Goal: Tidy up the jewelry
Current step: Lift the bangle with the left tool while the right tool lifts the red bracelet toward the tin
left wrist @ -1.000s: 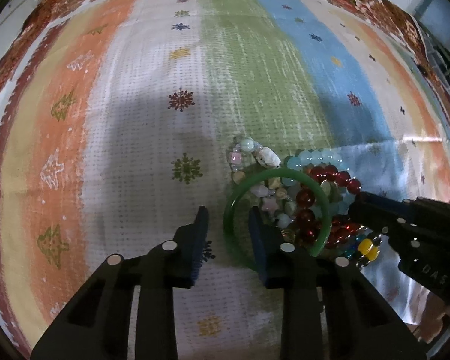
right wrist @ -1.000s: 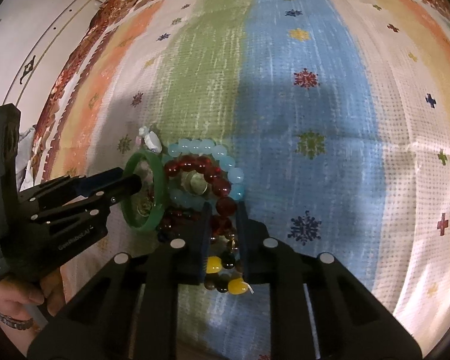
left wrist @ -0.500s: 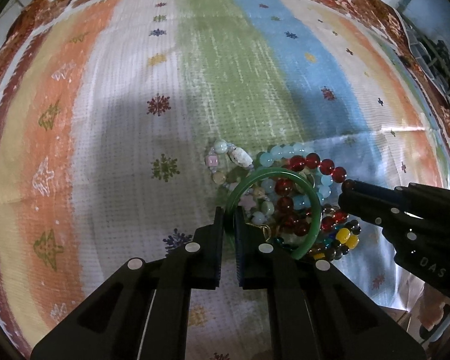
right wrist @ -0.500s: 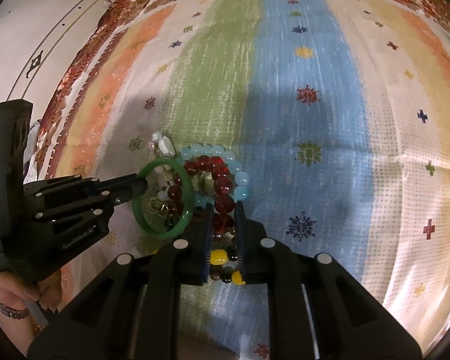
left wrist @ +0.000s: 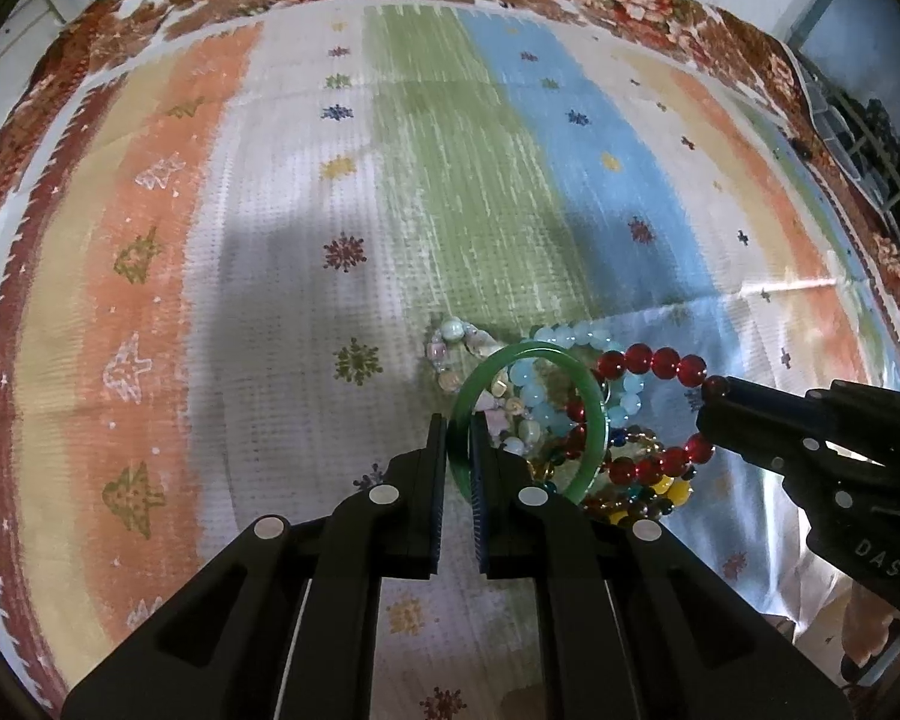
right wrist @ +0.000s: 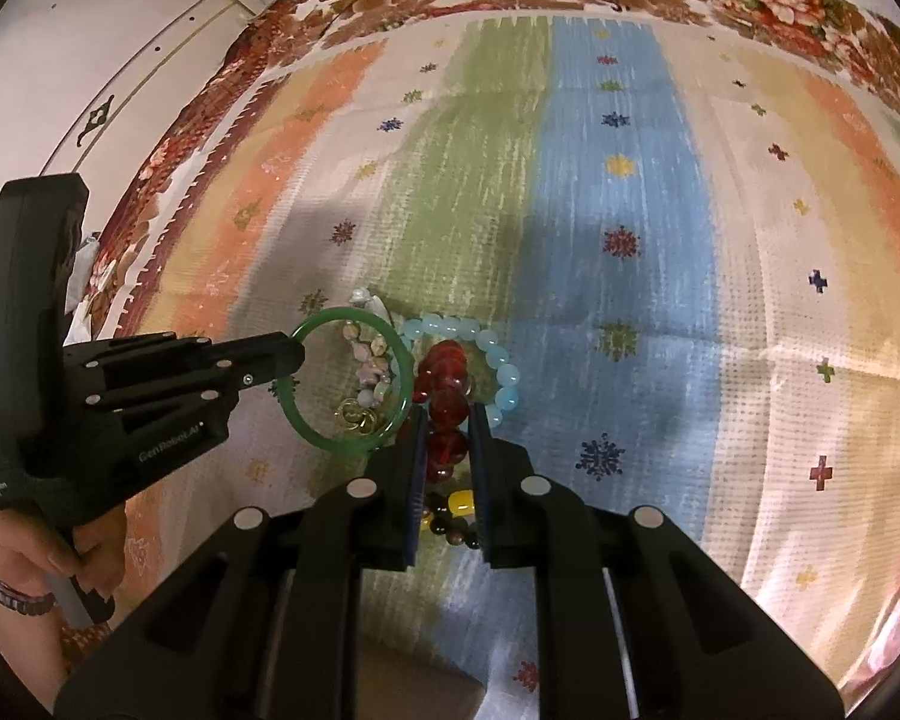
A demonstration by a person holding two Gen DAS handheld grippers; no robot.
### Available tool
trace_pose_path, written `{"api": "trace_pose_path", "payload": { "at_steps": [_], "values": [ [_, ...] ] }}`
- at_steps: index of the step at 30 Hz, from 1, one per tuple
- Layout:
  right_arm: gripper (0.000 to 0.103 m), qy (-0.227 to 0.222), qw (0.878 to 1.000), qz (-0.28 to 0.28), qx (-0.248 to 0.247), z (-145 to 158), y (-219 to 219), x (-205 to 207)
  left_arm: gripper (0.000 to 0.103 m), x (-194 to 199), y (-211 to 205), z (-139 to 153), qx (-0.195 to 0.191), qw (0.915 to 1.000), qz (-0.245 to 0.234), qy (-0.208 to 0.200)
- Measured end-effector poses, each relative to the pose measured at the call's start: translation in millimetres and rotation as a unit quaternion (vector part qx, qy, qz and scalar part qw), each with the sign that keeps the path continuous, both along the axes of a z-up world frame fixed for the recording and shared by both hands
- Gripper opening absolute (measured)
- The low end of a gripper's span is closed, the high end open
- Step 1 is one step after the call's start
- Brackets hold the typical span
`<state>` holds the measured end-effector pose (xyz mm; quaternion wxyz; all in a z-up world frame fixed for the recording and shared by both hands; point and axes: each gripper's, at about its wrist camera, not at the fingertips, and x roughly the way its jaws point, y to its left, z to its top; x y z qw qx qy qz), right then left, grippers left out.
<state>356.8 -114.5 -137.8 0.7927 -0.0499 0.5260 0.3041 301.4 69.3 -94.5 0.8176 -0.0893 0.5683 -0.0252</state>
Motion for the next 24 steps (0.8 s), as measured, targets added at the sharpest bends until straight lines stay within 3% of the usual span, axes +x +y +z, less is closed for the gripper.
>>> {"api": "trace_pose_path", "payload": {
  "at_steps": [24],
  "values": [
    [0.015,-0.048,0.998,-0.001,0.032,48,-24,-46,0.008,-43,0,48,-0.015,0.9983,0.002,-0.055]
  ]
}}
